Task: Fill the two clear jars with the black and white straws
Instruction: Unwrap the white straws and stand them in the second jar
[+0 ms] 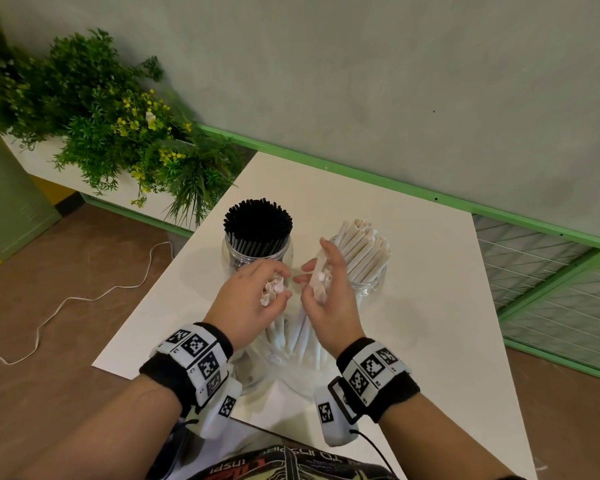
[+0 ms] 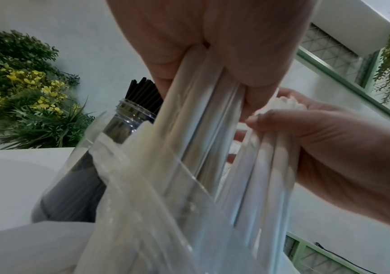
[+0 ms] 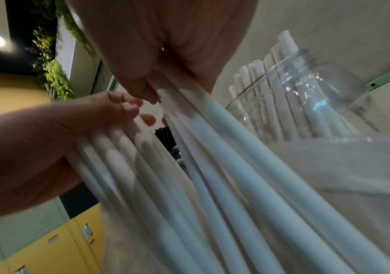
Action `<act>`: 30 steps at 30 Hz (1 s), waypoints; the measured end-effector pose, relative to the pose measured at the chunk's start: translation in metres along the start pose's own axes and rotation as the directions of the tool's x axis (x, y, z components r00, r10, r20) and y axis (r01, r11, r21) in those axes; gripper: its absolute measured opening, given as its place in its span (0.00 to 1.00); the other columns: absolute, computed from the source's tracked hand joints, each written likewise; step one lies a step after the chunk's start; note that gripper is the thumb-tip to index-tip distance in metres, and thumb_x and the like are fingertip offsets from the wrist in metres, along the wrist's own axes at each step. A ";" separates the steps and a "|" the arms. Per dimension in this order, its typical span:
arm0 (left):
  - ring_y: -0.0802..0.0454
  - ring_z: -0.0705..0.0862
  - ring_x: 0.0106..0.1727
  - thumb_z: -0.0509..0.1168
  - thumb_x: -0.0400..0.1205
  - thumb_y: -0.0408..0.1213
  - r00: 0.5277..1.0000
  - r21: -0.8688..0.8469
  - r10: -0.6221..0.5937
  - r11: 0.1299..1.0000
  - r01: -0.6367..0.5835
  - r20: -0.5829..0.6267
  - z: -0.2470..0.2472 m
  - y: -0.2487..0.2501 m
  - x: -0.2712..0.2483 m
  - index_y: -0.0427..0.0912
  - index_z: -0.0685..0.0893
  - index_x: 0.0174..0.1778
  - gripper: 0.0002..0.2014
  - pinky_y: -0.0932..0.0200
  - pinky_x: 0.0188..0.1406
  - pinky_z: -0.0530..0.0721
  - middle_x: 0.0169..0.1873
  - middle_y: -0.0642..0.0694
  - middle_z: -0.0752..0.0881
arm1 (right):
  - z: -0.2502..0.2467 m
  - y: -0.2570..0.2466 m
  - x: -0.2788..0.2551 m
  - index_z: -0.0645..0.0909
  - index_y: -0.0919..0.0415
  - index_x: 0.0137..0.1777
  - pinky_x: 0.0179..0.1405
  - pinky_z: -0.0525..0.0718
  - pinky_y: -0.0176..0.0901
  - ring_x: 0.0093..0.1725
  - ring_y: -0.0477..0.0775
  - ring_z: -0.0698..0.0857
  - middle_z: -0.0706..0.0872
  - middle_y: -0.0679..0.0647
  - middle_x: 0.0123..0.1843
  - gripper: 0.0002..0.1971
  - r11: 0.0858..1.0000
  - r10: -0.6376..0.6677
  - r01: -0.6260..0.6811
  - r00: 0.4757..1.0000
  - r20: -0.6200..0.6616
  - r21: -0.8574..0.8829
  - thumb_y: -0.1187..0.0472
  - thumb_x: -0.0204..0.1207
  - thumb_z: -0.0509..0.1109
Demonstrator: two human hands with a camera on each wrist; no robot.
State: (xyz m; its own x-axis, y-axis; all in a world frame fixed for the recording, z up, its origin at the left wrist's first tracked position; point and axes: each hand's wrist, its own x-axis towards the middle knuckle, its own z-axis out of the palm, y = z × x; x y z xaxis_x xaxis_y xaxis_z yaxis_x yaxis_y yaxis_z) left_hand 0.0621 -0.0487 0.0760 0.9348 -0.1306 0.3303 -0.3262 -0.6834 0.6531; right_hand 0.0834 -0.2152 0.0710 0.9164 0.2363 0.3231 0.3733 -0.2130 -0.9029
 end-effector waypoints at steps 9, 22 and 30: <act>0.60 0.77 0.53 0.62 0.78 0.49 0.998 0.093 -0.063 0.994 0.063 0.002 0.003 -0.002 0.005 0.49 0.77 0.56 0.13 0.62 0.50 0.73 0.52 0.61 0.78 | -0.063 -0.056 0.050 0.60 0.55 0.71 0.45 0.83 0.35 0.52 0.60 0.89 0.77 0.61 0.53 0.27 0.962 -0.072 0.148 0.949 -0.308 0.230 0.80 0.79 0.57; 0.65 0.72 0.49 0.51 0.73 0.55 0.999 0.113 -0.044 0.993 0.044 0.001 0.003 0.000 0.008 0.49 0.77 0.54 0.21 0.66 0.48 0.67 0.50 0.62 0.77 | -0.093 -0.070 0.084 0.55 0.58 0.72 0.61 0.81 0.40 0.59 0.57 0.87 0.72 0.60 0.57 0.26 0.945 -0.198 0.313 0.782 -0.591 0.096 0.76 0.80 0.59; 0.64 0.73 0.49 0.50 0.73 0.55 0.999 0.124 -0.046 0.991 0.044 0.008 0.005 0.000 0.010 0.49 0.77 0.53 0.20 0.66 0.49 0.68 0.49 0.61 0.77 | -0.094 -0.074 0.092 0.55 0.58 0.72 0.59 0.82 0.41 0.57 0.57 0.87 0.72 0.55 0.55 0.25 0.944 -0.257 0.329 0.779 -0.572 0.023 0.76 0.80 0.58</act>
State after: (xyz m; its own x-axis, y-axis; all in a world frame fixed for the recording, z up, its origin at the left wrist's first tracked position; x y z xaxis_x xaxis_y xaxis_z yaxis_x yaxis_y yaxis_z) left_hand 0.0723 -0.0535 0.0762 0.9499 -0.1051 0.2943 -0.2643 -0.7727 0.5772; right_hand 0.1540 -0.2670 0.1943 0.7005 -0.3036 0.6459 0.6503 -0.1013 -0.7529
